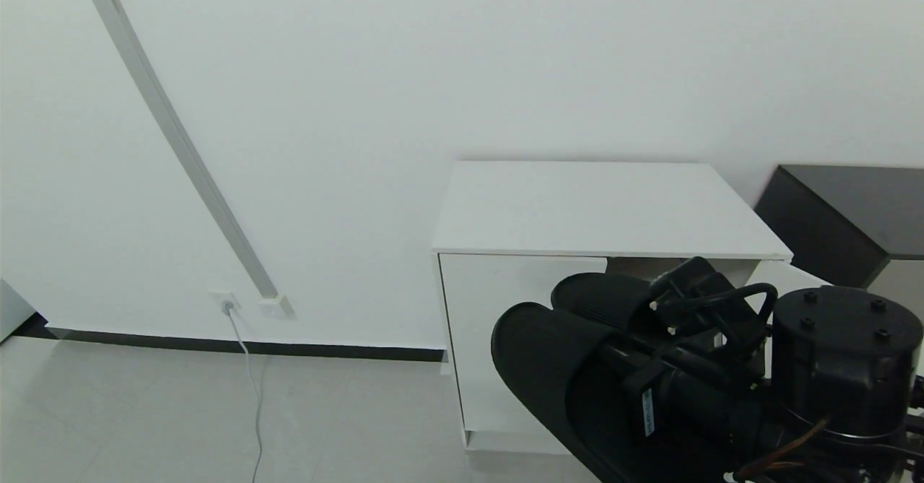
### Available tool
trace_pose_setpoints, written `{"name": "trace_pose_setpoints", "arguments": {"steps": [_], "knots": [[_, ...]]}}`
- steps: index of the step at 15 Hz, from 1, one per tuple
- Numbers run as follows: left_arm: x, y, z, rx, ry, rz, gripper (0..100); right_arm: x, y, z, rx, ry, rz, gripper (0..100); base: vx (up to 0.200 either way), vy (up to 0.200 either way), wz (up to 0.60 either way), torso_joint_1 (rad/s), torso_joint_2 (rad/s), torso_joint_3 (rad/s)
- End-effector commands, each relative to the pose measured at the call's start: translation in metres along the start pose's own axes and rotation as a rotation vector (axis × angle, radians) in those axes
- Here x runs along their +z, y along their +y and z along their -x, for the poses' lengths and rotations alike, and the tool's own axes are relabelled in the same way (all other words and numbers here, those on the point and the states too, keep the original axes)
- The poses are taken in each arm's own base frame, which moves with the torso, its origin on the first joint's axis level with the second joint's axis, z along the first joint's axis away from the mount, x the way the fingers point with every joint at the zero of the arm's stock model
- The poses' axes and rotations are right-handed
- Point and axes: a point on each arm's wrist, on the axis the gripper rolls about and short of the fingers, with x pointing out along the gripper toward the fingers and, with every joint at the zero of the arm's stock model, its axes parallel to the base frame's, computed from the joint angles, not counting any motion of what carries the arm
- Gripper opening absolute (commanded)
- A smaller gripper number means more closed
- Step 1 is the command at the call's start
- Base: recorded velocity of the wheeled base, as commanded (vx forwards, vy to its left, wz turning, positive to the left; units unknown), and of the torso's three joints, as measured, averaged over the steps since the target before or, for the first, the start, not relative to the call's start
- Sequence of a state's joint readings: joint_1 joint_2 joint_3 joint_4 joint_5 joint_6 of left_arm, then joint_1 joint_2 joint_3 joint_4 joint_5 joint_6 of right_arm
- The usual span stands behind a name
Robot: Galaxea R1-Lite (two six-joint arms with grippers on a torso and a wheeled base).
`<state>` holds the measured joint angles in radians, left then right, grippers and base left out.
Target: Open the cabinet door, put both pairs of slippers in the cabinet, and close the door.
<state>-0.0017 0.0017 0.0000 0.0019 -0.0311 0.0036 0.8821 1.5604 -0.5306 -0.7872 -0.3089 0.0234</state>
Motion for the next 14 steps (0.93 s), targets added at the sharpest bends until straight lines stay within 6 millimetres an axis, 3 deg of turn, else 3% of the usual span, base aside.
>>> {"name": "trace_pose_setpoints", "arguments": {"steps": [1, 2, 14], "knots": [[0.0000, 0.0000, 0.0000, -0.001, -0.001, 0.002, 0, -0.0015, 0.0003, -0.0011, -0.001, 0.006, 0.002, 0, 0.000, 0.000, 0.00, 0.000, 0.00, 0.000], [0.0000, 0.0000, 0.0000, 0.001, -0.001, 0.002, 0, -0.0015, 0.0003, -0.0011, -0.001, 0.006, 0.002, 0, 0.000, 0.000, 0.00, 0.000, 0.00, 0.000], [0.0000, 0.0000, 0.0000, 0.001, -0.001, 0.005, 0, -0.0038, 0.0006, 0.0001, 0.016, 0.012, 0.006, 0, 0.000, -0.200, 0.00, 0.002, 0.00, 0.003]]}}
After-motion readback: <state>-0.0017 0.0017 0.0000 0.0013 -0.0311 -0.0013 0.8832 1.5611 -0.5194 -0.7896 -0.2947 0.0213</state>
